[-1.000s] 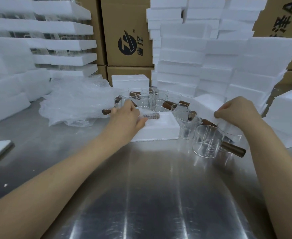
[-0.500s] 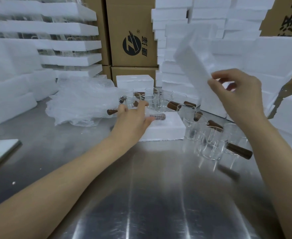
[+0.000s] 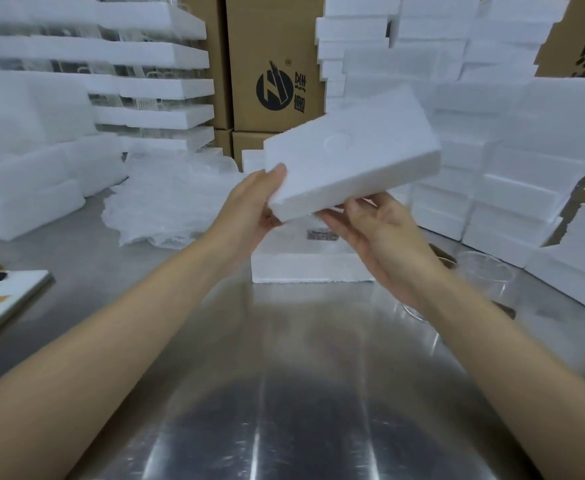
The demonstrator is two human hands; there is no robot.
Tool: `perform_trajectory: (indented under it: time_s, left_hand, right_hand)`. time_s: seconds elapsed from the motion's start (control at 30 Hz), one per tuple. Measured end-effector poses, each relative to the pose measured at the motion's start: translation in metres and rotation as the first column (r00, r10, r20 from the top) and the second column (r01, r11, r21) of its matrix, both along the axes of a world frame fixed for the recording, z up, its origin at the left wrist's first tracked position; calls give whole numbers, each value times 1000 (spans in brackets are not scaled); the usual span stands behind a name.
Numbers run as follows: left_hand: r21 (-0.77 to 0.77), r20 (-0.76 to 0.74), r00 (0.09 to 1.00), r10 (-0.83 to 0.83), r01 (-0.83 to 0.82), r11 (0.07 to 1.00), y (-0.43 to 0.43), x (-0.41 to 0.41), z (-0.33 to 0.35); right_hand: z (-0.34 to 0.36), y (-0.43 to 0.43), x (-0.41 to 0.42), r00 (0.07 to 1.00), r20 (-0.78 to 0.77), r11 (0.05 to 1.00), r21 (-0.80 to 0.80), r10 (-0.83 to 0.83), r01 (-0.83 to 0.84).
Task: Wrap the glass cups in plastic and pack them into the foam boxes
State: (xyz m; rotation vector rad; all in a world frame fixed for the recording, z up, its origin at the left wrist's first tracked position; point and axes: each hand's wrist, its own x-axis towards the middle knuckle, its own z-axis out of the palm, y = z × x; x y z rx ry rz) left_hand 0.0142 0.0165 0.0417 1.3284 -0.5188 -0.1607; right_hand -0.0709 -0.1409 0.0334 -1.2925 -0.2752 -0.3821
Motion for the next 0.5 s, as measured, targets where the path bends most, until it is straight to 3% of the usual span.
perform_trajectory:
  time_s: [0.07,0.13,0.17,0.23,0.3,0.37,0.5]
  left_hand:
    - [-94,-97,994,57,-66,993,6,0,3]
    - [-36,-150,978,147,-153,988,13,4,5]
    - [26,-168,971,172,-170,985,15,5,6]
    - [153,-202,958,205,-176,972,18,6,5]
    - [332,-164,947,276,-210,919,19,7,2]
    - [482,-87,939,334,-254,839,21,9,-2]
    - [582,-53,939,339,-247,775,23,12,-5]
  right_hand:
    - [3,-4,-1,993,-37,993,30,-112,113]
    - [6,-16,-2,958,-99,963,-22,-268,268]
    - [8,-21,-3,931,-116,935,-126,-345,331]
    - [7,-27,-5,886,-59,806,-445,-461,390]
    - [2,-27,-4,863,75,585,-705,-500,401]
    - [-4,-25,-2,853,129,462,-795,-505,394]
    - [-5,-27,-3,833,158,346,-857,-530,382]
